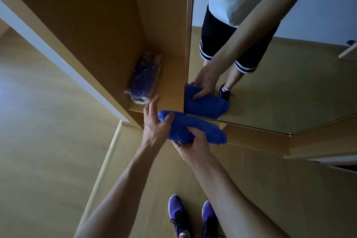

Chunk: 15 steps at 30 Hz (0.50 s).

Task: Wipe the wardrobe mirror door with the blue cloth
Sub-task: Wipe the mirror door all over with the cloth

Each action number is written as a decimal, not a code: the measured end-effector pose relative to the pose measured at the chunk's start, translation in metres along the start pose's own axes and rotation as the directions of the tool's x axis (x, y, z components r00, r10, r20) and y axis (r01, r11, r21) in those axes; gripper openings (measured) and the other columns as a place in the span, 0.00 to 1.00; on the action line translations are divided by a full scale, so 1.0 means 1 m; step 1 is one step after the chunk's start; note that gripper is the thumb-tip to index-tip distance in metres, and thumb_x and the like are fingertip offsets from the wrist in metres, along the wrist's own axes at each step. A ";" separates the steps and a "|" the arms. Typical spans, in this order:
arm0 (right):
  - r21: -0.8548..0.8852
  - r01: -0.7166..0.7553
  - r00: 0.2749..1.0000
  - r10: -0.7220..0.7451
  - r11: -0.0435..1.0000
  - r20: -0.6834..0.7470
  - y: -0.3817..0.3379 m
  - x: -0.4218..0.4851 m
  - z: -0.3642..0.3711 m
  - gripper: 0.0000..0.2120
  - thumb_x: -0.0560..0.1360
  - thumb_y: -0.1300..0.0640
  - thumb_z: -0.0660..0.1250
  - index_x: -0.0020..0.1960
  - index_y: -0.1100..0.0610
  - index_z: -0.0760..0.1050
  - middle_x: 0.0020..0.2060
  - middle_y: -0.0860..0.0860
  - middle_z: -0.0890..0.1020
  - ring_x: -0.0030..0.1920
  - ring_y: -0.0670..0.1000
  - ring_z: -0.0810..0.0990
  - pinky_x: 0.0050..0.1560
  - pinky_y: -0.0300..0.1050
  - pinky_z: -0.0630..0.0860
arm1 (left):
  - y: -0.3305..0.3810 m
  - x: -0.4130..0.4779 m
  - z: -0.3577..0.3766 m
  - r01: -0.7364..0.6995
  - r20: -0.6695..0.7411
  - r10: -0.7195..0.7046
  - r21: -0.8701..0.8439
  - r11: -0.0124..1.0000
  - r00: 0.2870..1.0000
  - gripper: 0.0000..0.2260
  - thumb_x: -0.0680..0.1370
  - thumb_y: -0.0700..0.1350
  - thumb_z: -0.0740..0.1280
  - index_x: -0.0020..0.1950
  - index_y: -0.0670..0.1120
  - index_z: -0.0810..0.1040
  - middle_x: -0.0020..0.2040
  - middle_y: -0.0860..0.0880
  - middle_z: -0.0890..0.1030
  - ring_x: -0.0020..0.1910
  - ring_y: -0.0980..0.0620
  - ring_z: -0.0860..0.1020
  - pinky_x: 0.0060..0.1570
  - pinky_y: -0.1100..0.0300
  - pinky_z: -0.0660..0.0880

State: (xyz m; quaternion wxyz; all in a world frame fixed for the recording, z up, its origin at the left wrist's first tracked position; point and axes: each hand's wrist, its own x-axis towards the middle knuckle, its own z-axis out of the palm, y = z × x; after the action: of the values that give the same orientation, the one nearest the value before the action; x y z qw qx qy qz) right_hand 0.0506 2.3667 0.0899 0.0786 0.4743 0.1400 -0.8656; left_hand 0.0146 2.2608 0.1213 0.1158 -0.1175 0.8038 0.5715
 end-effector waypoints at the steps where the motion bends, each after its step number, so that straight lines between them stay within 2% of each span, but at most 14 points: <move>1: 0.011 -0.012 0.999 0.012 1.000 -0.030 0.001 0.000 0.001 0.11 0.77 0.66 0.63 0.58 0.59 0.78 0.50 0.61 0.85 0.56 0.59 0.82 0.67 0.60 0.74 | 0.013 0.002 -0.003 -0.127 0.053 0.127 -0.012 0.992 0.990 0.32 0.75 0.49 0.64 0.79 0.61 0.64 0.78 0.55 0.64 0.77 0.50 0.64 0.72 0.46 0.69; 2: 0.015 -0.026 0.999 0.026 1.000 -0.038 0.003 0.001 0.002 0.10 0.78 0.65 0.63 0.57 0.59 0.78 0.50 0.61 0.84 0.57 0.59 0.82 0.68 0.59 0.74 | 0.025 0.005 -0.005 -0.233 0.108 0.233 -0.014 0.972 0.967 0.33 0.74 0.46 0.62 0.79 0.63 0.63 0.79 0.57 0.65 0.77 0.54 0.64 0.73 0.47 0.67; 4: 0.043 -0.035 0.999 0.036 0.998 -0.023 0.008 0.001 0.005 0.09 0.78 0.63 0.63 0.57 0.60 0.78 0.50 0.60 0.84 0.59 0.59 0.81 0.69 0.57 0.73 | 0.044 0.008 -0.005 -0.372 0.187 0.362 0.019 0.928 0.913 0.30 0.75 0.43 0.61 0.75 0.63 0.67 0.75 0.59 0.72 0.73 0.58 0.70 0.71 0.49 0.71; 7: 0.115 -0.050 0.999 0.049 0.992 0.009 0.016 0.005 0.015 0.07 0.79 0.61 0.63 0.54 0.59 0.79 0.47 0.59 0.85 0.56 0.58 0.81 0.68 0.54 0.74 | 0.046 0.008 -0.003 -0.469 0.233 0.441 0.084 0.879 0.867 0.21 0.80 0.47 0.61 0.74 0.54 0.74 0.65 0.55 0.81 0.62 0.59 0.79 0.59 0.56 0.78; 10: 0.197 -0.069 0.997 0.062 0.978 0.040 0.016 0.014 0.029 0.09 0.79 0.58 0.63 0.56 0.58 0.79 0.42 0.57 0.86 0.53 0.56 0.81 0.66 0.50 0.74 | 0.039 0.010 -0.002 -0.533 0.198 0.504 0.139 0.835 0.841 0.19 0.83 0.54 0.62 0.71 0.48 0.76 0.57 0.54 0.84 0.54 0.60 0.82 0.50 0.61 0.79; 13: 0.185 -0.070 0.996 0.060 0.980 0.062 0.014 0.019 0.029 0.10 0.79 0.57 0.63 0.56 0.58 0.79 0.45 0.58 0.86 0.54 0.58 0.81 0.65 0.54 0.74 | 0.040 0.016 0.001 -0.578 0.109 0.568 0.131 0.806 0.816 0.12 0.83 0.47 0.67 0.64 0.44 0.80 0.52 0.60 0.83 0.50 0.68 0.80 0.46 0.69 0.76; 15: 0.213 -0.073 0.995 0.057 0.974 0.081 0.010 0.019 0.025 0.11 0.79 0.60 0.62 0.58 0.58 0.80 0.52 0.59 0.86 0.58 0.59 0.81 0.62 0.57 0.76 | 0.041 0.019 0.003 -0.574 0.059 0.572 0.143 0.806 0.818 0.10 0.82 0.45 0.68 0.61 0.43 0.82 0.50 0.60 0.83 0.48 0.68 0.80 0.45 0.67 0.77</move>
State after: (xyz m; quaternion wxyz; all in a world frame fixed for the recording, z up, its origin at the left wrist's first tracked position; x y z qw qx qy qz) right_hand 0.0233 2.3488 0.0852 0.0601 0.4516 0.0264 -0.8898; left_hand -0.0162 2.2755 0.1509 -0.0479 0.1436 0.8427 0.5167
